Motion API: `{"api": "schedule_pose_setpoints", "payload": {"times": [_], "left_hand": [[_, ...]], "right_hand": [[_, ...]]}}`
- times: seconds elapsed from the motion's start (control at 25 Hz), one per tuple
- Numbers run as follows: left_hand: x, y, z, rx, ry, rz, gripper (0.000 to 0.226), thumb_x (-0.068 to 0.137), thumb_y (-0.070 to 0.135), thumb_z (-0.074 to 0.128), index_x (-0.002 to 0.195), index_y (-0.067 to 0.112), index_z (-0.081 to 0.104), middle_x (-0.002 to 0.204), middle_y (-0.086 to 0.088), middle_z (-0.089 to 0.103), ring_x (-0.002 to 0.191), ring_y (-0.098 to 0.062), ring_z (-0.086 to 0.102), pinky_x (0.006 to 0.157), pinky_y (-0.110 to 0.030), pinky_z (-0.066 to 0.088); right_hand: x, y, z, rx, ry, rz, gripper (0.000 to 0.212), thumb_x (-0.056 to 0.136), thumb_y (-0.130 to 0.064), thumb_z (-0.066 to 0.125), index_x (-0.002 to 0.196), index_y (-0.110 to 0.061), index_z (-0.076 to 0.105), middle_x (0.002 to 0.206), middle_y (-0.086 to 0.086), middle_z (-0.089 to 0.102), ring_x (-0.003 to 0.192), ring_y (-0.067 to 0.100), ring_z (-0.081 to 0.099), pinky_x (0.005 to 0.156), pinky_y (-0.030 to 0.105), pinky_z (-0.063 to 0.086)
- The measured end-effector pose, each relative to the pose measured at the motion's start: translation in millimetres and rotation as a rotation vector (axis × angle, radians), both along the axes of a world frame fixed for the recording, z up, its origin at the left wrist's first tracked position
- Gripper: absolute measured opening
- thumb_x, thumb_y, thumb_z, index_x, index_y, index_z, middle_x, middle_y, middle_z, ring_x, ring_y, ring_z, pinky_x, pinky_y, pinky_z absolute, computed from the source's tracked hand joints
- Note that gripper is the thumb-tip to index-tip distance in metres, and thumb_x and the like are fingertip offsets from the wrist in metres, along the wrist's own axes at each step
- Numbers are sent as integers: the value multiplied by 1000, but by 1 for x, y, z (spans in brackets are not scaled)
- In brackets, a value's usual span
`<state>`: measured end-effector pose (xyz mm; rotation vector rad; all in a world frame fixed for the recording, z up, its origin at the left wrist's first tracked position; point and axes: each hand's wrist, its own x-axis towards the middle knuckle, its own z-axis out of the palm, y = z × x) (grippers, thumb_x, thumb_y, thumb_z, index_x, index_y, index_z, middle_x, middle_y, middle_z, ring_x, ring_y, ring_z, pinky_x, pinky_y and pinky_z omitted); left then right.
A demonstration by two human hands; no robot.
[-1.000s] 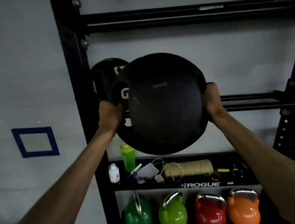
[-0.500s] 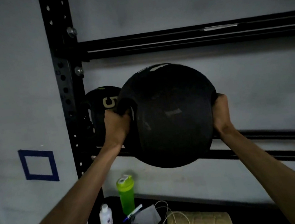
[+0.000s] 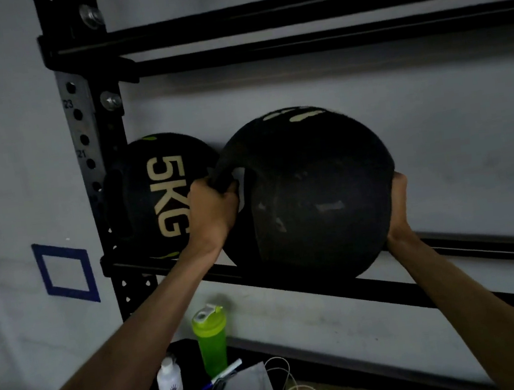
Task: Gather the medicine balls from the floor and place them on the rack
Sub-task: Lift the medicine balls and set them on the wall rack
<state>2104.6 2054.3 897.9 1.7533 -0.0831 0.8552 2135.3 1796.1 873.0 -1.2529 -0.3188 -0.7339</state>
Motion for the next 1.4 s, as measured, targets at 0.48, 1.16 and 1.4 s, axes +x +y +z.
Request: {"api": "schedule_pose_setpoints", "payload": {"times": [0.48, 1.16, 1.4], "left_hand": [[41, 23, -26, 531, -437, 411, 68, 82, 3, 63, 147, 3, 42, 152, -13, 41, 148, -31, 26, 122, -51, 16], [48, 16, -28, 761, -272, 483, 54, 90, 24, 55, 141, 7, 45, 147, -18, 49, 150, -18, 25, 122, -57, -5], [-17, 22, -69, 677, -214, 309, 55, 90, 15, 54, 143, 4, 43, 140, -18, 54, 137, -33, 43, 119, -53, 25]], "right_hand": [[64, 19, 9, -198, 11, -4, 63, 93, 3, 37, 43, -35, 32, 47, -19, 33, 45, -1, 25, 45, 16, 22], [68, -6, -7, -384, 327, -109, 39, 98, 0, 47, 61, -14, 43, 56, 0, 47, 60, 15, 36, 53, 25, 34], [-40, -13, -26, -738, 394, -372, 34, 97, -9, 52, 131, -7, 59, 96, 4, 64, 79, 20, 60, 62, 10, 44]]}}
